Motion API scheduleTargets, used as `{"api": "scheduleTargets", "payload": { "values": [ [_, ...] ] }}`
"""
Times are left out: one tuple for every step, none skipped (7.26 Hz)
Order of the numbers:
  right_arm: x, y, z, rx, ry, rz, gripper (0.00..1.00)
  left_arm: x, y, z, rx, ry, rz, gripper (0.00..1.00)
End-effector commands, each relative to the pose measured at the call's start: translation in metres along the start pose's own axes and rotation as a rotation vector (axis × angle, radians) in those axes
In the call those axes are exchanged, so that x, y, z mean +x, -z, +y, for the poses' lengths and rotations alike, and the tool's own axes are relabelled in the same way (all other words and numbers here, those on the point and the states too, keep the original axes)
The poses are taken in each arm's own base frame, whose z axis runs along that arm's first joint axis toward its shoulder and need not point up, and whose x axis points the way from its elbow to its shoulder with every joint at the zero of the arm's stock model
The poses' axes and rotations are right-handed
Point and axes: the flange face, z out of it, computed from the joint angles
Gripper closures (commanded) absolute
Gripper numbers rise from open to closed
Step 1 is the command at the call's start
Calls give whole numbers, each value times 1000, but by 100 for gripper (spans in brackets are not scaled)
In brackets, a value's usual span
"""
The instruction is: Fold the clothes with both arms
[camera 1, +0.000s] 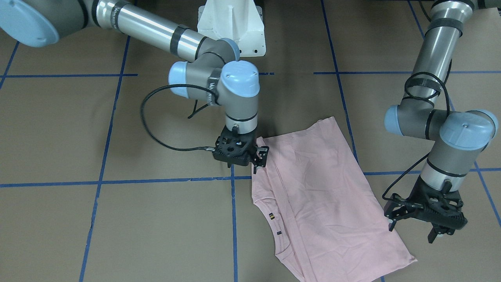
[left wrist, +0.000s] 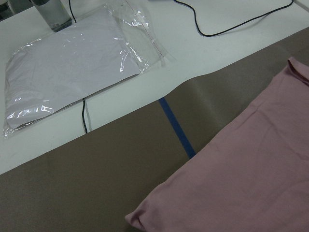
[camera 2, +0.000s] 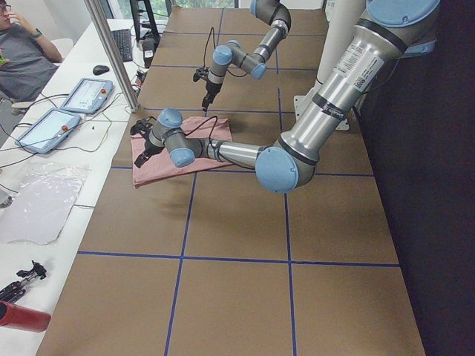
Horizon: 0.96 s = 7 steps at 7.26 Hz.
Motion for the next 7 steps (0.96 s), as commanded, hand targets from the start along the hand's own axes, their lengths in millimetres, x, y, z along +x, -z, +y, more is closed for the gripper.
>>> {"api": "scheduleTargets", "payload": {
  "values": [
    [-8,-13,35,42,53,22,35,-2,1,11,-4,0,1,0],
    [-8,-15,41,39,59,25,40,-3,5,15,0,-1,3,0],
    [-10,-16,42,37,60,26,45,-3,6,16,0,-1,3,0],
    [-11,-15,42,41,60,22,47,-3,6,16,0,-1,3,0],
    [-13,-14,45,56,61,14,46,-3,6,16,0,-1,3,0],
    [-13,-13,45,58,60,13,46,-4,6,16,-1,0,3,0],
    [-17,-13,49,63,59,-27,47,-4,5,17,-4,0,1,0]
  ]
}}
